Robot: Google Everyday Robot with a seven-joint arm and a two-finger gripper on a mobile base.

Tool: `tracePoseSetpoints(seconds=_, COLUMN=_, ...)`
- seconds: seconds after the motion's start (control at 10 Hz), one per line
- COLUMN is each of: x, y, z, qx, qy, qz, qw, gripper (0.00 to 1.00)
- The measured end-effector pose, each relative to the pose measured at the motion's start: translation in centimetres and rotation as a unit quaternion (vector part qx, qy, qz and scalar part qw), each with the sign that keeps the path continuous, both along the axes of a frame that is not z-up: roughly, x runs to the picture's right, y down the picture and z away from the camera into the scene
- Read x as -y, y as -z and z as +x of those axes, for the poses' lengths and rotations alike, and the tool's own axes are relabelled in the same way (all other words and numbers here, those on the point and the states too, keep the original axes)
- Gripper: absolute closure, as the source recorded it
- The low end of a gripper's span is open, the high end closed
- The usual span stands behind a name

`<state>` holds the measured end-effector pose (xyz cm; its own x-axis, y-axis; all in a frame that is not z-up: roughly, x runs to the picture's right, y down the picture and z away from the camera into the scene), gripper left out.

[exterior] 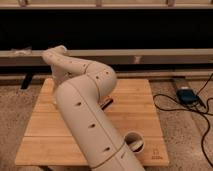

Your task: Place the bottle in the ceramic bowl

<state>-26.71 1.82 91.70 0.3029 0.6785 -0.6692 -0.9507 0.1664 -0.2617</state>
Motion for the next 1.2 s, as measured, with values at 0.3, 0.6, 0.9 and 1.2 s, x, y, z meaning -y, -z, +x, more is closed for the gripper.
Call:
tracePoseSetpoints(seconds=0.3, x=-1.1, y=-1.2, z=0.1, qx=-0.01, qy=0.0, qz=-0.015, qw=0.9998, gripper=0.2)
tracePoseSetpoints(seconds=0.6, x=-2.4, y=-2.0, z=0.0, qx=-0.018, qy=0.001, qz=-0.025, qw=0.9995, gripper=0.2)
tracePoseSetpoints(seconds=0.9, x=-3.2, y=-2.3, z=0.0, qx=-0.014, qy=-0.005, qz=-0.011, qw=0.9998, gripper=0.2)
tracePoseSetpoints(seconds=1.2, x=-3.6, y=-2.4, z=-0.1, qx=-0.008, qy=-0.012, qz=0.015, qw=0.9998, gripper=0.2)
